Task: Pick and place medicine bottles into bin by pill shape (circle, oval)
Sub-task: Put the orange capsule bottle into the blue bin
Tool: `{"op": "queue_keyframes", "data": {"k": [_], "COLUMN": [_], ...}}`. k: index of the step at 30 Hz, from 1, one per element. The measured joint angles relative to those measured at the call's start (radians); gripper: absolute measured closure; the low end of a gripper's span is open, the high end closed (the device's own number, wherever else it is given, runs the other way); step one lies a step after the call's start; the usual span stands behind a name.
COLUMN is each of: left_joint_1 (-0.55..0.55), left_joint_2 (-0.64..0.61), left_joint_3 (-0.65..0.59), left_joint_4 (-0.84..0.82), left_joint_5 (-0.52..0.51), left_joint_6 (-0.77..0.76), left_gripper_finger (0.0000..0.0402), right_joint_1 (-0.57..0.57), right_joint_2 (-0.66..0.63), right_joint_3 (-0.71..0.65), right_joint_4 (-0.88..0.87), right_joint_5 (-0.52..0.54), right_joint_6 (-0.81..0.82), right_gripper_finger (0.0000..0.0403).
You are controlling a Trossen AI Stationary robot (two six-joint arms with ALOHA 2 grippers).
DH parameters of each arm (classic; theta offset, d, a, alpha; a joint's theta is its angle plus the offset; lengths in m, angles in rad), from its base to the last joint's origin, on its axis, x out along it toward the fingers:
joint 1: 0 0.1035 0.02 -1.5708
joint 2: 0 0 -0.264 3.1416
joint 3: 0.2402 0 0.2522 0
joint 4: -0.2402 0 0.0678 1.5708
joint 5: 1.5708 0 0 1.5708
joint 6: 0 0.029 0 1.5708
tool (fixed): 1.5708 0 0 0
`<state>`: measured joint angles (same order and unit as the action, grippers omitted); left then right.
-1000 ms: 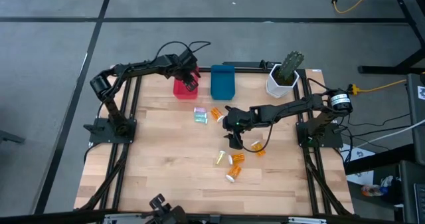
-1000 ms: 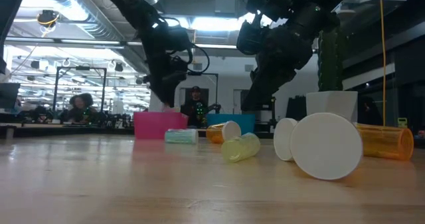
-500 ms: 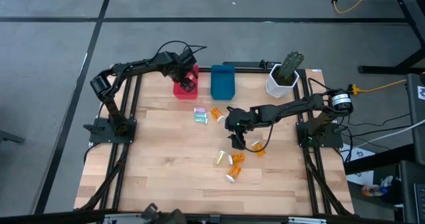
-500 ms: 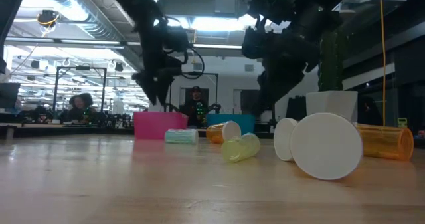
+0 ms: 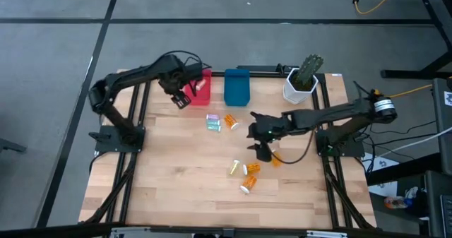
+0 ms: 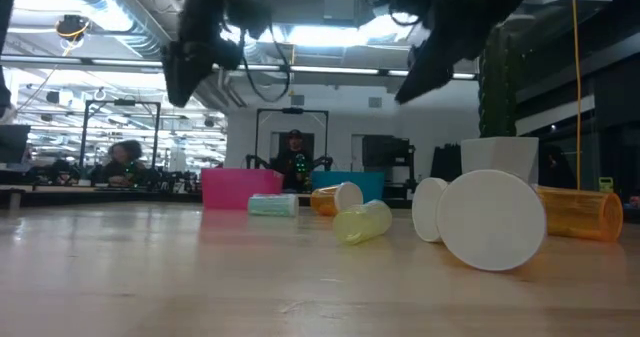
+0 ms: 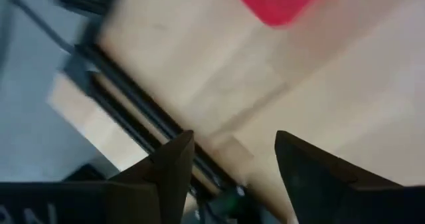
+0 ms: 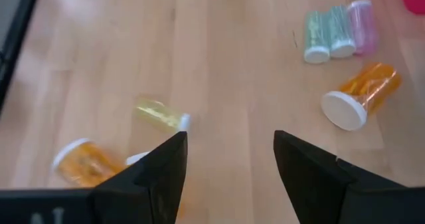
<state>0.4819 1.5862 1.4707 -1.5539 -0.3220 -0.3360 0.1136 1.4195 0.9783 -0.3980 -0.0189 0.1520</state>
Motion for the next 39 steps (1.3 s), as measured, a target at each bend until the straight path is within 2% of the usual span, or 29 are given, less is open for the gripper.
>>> {"op": "queue_keyframes", "data": {"k": [3,6,12,15,19,22,26,32,39], "left_joint_1": [-0.057,-0.106,-0.194,-0.221,-0.232,-0.237,-0.236,-0.236,-0.236], "left_joint_2": [-0.122,-0.292,-0.715,-0.897,-1.067,-1.155,-1.258,-1.337,-1.345], "left_joint_3": [-0.085,-0.228,-0.622,-0.808,-0.988,-1.090,-1.201,-1.288,-1.339], "left_joint_4": [0.017,0.144,0.633,0.902,1.188,1.322,1.429,1.456,1.468], "left_joint_5": [-0.060,-0.010,0.183,0.190,0.236,0.268,0.257,0.257,0.259], "left_joint_6": [-0.015,-0.022,-0.021,-0.014,0.042,0.097,0.129,0.129,0.140], "left_gripper_finger": [0.0195,0.0195,0.0195,0.0195,0.0195,0.0195,0.0195,0.0195,0.0195], "right_joint_1": [0.026,0.058,0.119,0.135,0.145,0.146,0.146,0.146,0.146], "right_joint_2": [-0.028,-0.049,-0.070,-0.070,-0.070,-0.070,-0.070,-0.070,-0.070], "right_joint_3": [0.000,0.000,0.000,0.000,0.000,0.000,0.000,0.000,0.000], "right_joint_4": [-0.004,-0.022,-0.053,-0.052,-0.053,-0.055,-0.065,-0.071,-0.071], "right_joint_5": [0.001,0.003,0.101,0.152,0.193,0.195,0.195,0.195,0.208], "right_joint_6": [0.002,0.002,0.001,-0.001,0.000,-0.001,0.000,0.000,0.006], "right_gripper_finger": [0.0178,0.0178,0.0178,0.0178,0.0178,0.0178,0.0178,0.0178,0.0178]}}
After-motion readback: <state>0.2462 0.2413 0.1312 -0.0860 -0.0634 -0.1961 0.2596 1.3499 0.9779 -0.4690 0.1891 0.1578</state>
